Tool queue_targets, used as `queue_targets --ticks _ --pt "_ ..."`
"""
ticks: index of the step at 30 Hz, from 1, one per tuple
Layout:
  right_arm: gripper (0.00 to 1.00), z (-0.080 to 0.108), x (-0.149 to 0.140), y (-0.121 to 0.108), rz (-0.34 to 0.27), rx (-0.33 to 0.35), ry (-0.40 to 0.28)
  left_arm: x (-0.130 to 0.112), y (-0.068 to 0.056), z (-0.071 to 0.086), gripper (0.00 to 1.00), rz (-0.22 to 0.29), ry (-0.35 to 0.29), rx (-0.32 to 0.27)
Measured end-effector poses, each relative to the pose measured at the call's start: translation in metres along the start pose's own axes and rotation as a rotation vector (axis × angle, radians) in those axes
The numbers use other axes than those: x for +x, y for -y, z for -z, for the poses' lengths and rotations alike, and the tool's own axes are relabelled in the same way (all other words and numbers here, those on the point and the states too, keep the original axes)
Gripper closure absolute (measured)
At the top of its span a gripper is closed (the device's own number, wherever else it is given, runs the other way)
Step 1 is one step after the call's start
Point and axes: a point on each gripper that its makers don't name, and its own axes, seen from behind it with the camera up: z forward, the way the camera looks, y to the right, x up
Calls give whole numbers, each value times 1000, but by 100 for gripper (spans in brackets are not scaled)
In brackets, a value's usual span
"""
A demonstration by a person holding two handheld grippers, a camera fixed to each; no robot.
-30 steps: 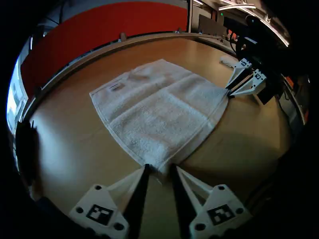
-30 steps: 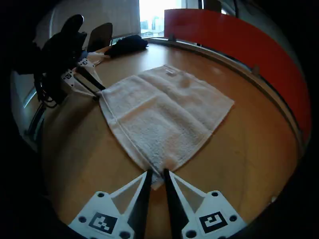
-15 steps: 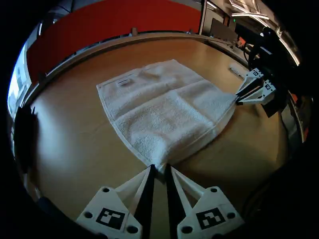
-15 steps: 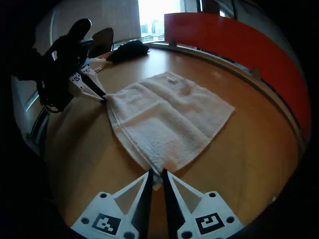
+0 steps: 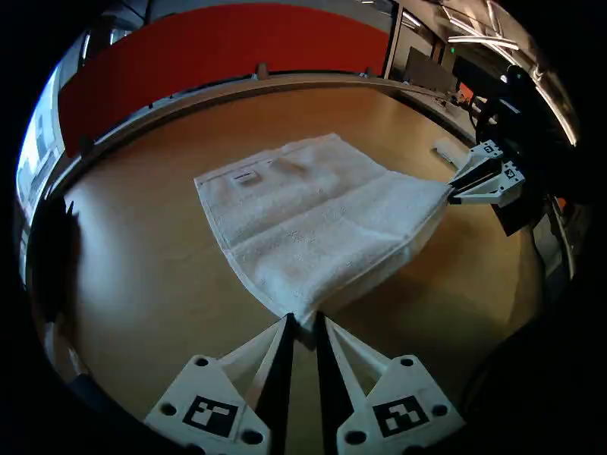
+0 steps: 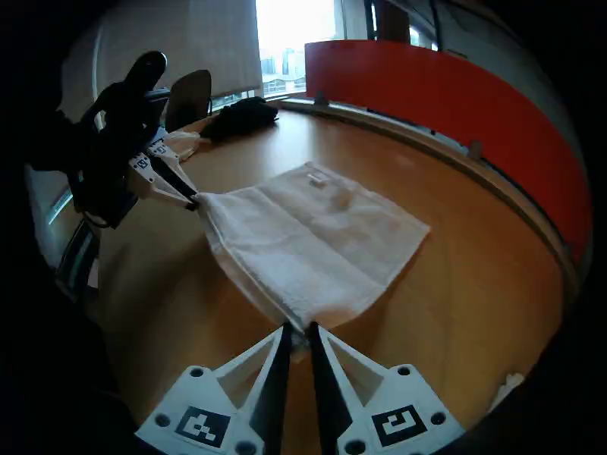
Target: Fold towel
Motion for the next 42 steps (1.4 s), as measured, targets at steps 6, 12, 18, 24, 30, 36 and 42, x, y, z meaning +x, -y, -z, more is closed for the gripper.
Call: queue_targets --ticks 6,12,18,24,30,36,42 --pt "82 14 14 2 -8 5 -21 7 -8 16 81 16 -7 -13" --pt "82 30 28 10 -7 18 -38 13 -17 33 81 28 -18 -26" --pt "82 42 36 16 -6 23 -53 15 -25 45 81 49 -22 -35" --pt "82 52 40 19 -11 25 -57 17 -34 55 81 58 -27 -46" --pt "82 63 45 25 -3 31 -60 18 -41 67 81 61 -30 -57" --pt "82 72 53 29 -4 36 -71 20 -46 78 81 66 -35 -68" --pt "82 81 58 32 4 41 -76 24 -49 86 81 71 -42 -72"
